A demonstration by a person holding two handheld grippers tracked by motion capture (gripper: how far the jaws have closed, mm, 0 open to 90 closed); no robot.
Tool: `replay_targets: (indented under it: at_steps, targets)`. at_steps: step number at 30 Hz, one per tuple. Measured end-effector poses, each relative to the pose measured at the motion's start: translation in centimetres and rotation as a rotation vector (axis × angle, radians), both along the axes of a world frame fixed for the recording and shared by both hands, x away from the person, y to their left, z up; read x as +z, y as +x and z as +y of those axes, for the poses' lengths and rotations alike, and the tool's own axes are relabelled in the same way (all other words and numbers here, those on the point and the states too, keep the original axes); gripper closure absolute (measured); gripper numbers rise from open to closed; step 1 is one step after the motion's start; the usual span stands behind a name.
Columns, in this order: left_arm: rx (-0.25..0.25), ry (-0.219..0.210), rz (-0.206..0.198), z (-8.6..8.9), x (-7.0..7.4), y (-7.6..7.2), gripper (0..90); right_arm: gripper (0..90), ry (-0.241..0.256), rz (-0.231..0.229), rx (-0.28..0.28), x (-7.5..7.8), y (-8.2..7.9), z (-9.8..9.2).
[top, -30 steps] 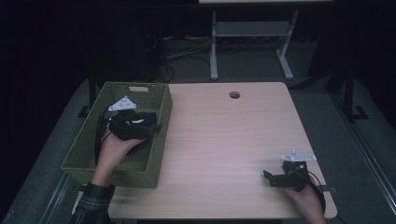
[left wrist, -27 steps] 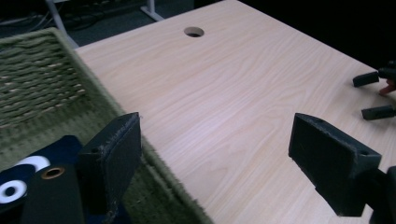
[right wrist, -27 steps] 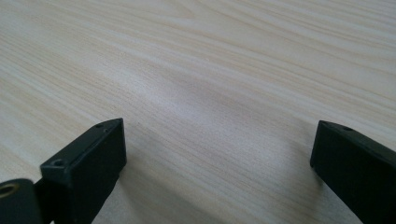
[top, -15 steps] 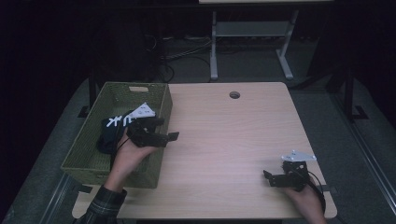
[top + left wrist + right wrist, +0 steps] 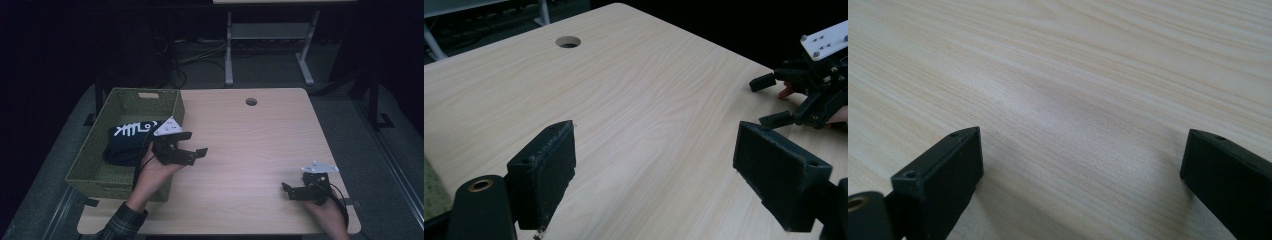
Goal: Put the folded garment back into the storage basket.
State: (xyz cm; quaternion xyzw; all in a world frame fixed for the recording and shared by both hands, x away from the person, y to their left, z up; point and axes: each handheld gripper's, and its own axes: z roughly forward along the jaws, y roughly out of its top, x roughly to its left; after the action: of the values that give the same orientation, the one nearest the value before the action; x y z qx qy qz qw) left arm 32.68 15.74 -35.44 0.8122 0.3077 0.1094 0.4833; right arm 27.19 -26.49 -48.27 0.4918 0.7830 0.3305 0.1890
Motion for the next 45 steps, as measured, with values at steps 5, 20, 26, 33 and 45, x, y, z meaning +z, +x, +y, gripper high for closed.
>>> replay_targets:
  at_steps: [5, 20, 26, 33, 45]
  targets:
    - [-0.025, 0.016, 0.004, -1.4, -0.9, -0.5, 16.8, 3.2, 0.000, 0.000, 0.000, 0.0, 0.0, 0.0]
    - [-0.090, 0.116, 0.019, -5.5, -4.4, -1.9, 15.3, 3.2, -0.002, -0.002, -0.001, 0.0, 0.0, 0.0]
    - [-0.100, 0.139, 0.038, -6.5, -6.0, -2.0, 15.3, 3.2, -0.003, -0.002, 0.000, 0.0, 0.0, 0.0]
    - [-0.102, 0.190, 0.051, -7.1, -8.0, -1.9, 15.2, 3.2, -0.002, -0.002, -0.001, 0.0, 0.0, 0.0]
    - [-0.086, 0.238, 0.064, -7.4, -10.2, -1.6, 14.7, 3.2, -0.003, -0.002, 0.000, 0.0, 0.0, 0.0]
